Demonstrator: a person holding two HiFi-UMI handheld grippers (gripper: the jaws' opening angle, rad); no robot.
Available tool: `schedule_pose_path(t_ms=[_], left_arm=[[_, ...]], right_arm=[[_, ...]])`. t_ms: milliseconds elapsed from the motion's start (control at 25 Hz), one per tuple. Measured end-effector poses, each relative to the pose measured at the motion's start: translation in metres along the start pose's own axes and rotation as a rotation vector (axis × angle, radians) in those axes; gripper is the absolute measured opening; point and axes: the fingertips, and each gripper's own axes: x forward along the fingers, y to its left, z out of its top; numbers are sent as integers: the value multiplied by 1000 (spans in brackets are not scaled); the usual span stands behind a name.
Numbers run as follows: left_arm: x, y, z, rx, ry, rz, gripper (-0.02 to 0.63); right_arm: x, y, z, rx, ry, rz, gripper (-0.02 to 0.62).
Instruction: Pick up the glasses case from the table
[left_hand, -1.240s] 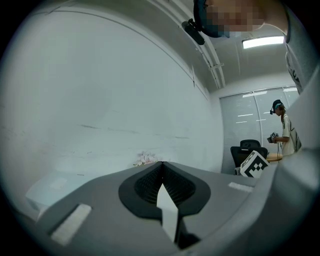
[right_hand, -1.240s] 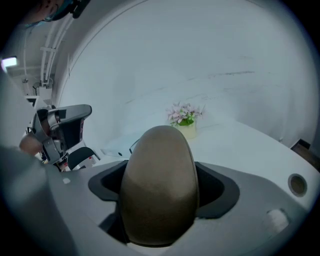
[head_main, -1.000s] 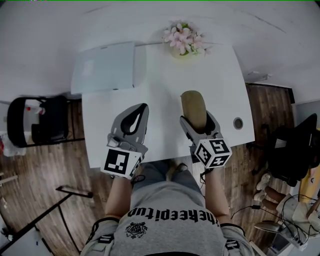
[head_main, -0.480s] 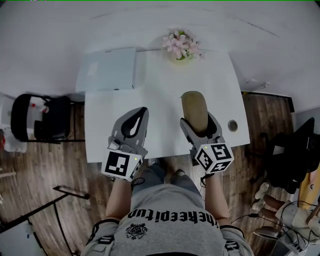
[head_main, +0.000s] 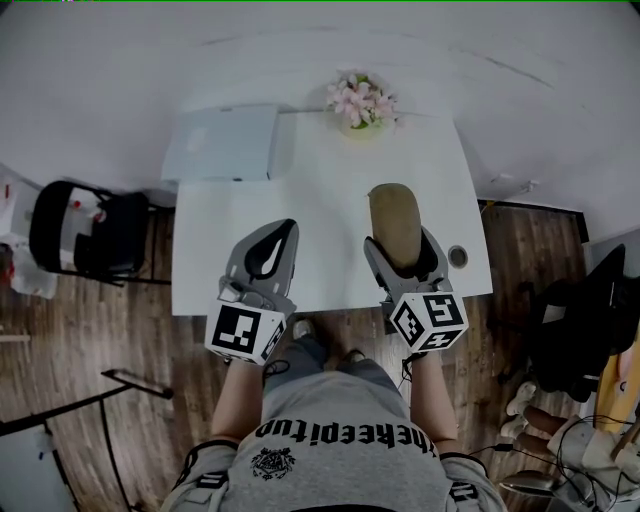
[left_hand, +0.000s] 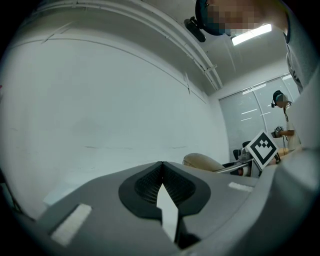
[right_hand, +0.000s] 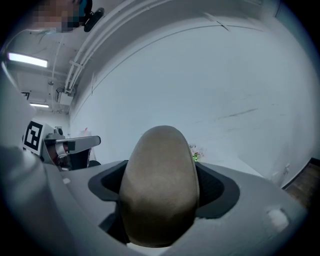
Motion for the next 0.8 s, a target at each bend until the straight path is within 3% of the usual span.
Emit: schedule_pose_path(t_ms=[800], left_arm=[[-32, -43, 18, 35, -36, 63, 20]], right_arm=[[-54, -4, 31, -45, -76, 25, 402]])
